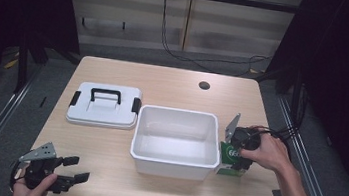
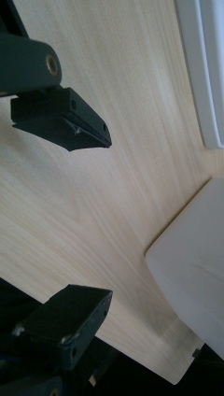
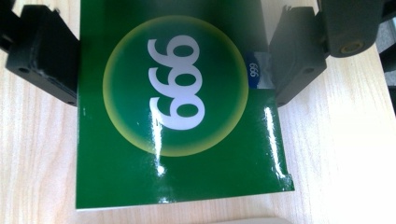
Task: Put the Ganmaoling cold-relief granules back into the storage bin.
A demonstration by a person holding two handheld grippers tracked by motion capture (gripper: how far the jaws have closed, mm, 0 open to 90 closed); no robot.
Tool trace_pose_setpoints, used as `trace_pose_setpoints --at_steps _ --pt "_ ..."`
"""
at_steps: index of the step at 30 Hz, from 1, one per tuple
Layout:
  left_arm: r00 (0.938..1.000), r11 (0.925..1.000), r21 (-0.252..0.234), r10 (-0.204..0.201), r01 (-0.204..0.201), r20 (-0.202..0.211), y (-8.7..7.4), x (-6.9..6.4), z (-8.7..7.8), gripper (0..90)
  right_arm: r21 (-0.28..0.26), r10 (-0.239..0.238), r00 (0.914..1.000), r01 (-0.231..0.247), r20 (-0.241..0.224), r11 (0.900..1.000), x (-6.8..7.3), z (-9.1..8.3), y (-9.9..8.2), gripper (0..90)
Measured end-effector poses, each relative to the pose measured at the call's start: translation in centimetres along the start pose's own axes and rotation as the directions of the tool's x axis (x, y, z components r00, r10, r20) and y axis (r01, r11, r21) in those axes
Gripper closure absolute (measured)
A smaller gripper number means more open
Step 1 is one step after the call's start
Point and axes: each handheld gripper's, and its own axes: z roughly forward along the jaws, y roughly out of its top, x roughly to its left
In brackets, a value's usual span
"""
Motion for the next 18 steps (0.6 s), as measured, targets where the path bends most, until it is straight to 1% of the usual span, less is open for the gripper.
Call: trace_pose_setpoints --at_steps 1,2,3,5,6,8,9,10,11,12,14,18 --pt "1.0000 1.0000 0.001 0.001 -0.001 0.001 0.0 0.0 0.0 22.2 0.004 0.008 1.0000 -0.008 -0.002 1.0000 0.0 0.0 0.1 13.5" --pt "1.0000 1.0000 0.001 0.001 -0.001 0.000 0.0 0.0 0.0 22.2 0.005 -0.001 1.0000 0.001 -0.002 1.0000 -0.1 0.0 0.1 13.6" --pt "1.0000 1.0000 0.002 0.002 -0.002 -0.001 0.0 0.0 0.0 22.2 0.010 0.014 0.9999 -0.014 -0.007 0.9998 0.0 0.0 0.1 13.8" --pt "1.0000 1.0000 0.001 0.002 -0.002 -0.002 0.0 0.0 0.0 22.2 0.015 0.021 0.9998 -0.020 -0.005 0.9997 0.0 0.0 0.1 14.1" --pt "1.0000 1.0000 -0.002 0.002 -0.002 -0.003 0.0 0.0 0.0 22.2 0.020 0.012 0.9999 -0.011 -0.007 0.9997 -0.1 -0.1 0.1 14.3" --pt "1.0000 1.0000 -0.002 0.000 0.000 -0.002 0.0 0.0 0.0 22.2 0.017 0.017 0.9998 -0.017 -0.012 0.9997 -0.1 -0.1 0.0 14.4" --pt "1.0000 1.0000 0.000 0.002 -0.002 -0.003 0.0 0.0 0.0 22.2 0.015 0.028 0.9995 -0.028 -0.013 0.9995 0.0 -0.1 0.0 14.4" --pt "1.0000 1.0000 0.000 0.003 -0.003 -0.003 0.0 0.0 0.0 22.2 0.018 0.022 0.9997 -0.022 -0.011 0.9996 0.0 -0.3 -0.1 14.5" --pt "1.0000 1.0000 0.000 0.003 -0.003 -0.003 0.0 0.0 0.0 22.2 0.008 0.017 0.9998 -0.017 -0.012 0.9998 0.0 -0.3 -0.1 14.5" --pt "1.0000 1.0000 -0.002 0.001 -0.001 -0.004 0.0 0.0 0.0 22.2 0.011 0.030 0.9995 -0.030 -0.011 0.9995 0.1 -0.5 -0.2 14.5" --pt "1.0000 1.0000 -0.003 -0.002 0.002 -0.005 0.0 0.0 0.0 22.2 0.008 0.024 0.9995 -0.024 -0.019 0.9997 0.0 -0.6 -0.3 14.6" --pt "1.0000 1.0000 -0.004 -0.005 0.005 -0.007 0.0 0.0 -0.1 22.1 -0.001 0.044 0.9987 -0.044 -0.027 0.9990 0.2 -1.0 -0.5 14.7"
